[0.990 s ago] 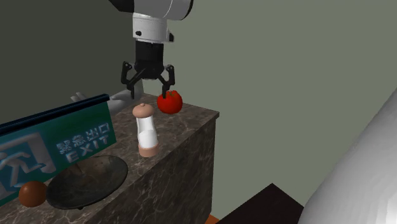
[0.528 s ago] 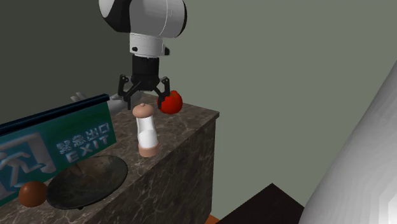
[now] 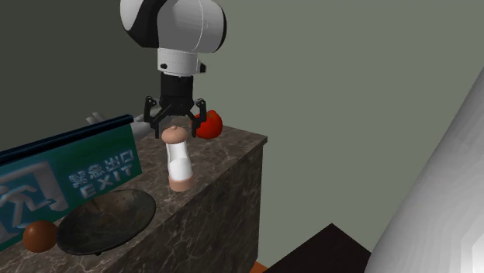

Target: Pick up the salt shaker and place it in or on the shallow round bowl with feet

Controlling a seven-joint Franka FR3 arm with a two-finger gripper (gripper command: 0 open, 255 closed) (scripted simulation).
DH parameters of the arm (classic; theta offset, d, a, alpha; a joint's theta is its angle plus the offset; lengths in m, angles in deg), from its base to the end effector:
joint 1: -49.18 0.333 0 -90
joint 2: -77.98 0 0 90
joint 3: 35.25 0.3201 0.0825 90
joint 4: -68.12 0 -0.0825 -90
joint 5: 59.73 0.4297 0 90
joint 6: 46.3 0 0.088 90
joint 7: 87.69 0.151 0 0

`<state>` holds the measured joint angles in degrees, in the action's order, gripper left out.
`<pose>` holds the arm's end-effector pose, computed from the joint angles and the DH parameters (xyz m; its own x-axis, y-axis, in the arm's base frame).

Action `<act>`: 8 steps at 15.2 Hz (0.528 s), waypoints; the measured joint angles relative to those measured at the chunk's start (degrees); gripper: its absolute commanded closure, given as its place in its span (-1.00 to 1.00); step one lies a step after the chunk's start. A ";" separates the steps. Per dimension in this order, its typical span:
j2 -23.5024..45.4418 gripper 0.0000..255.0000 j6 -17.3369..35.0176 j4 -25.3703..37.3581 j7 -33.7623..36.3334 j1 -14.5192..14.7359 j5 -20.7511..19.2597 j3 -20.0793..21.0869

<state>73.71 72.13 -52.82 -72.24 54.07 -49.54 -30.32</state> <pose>0.5615 0.1138 0.3920 0.9838 -0.1785 -0.0170 -0.1790 -0.9719 -0.1527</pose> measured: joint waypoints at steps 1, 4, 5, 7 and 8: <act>0.00 1.00 0.00 0.00 0.00 0.00 0.00 0.00; -0.01 1.00 0.01 0.02 0.01 0.00 0.00 0.00; -0.01 1.00 0.01 0.02 0.01 0.00 0.00 0.00; -0.02 1.00 0.01 0.01 0.01 0.00 0.00 0.00; -0.02 1.00 0.02 0.01 0.00 0.00 0.01 0.00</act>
<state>73.69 72.14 -52.80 -72.24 54.07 -49.53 -30.32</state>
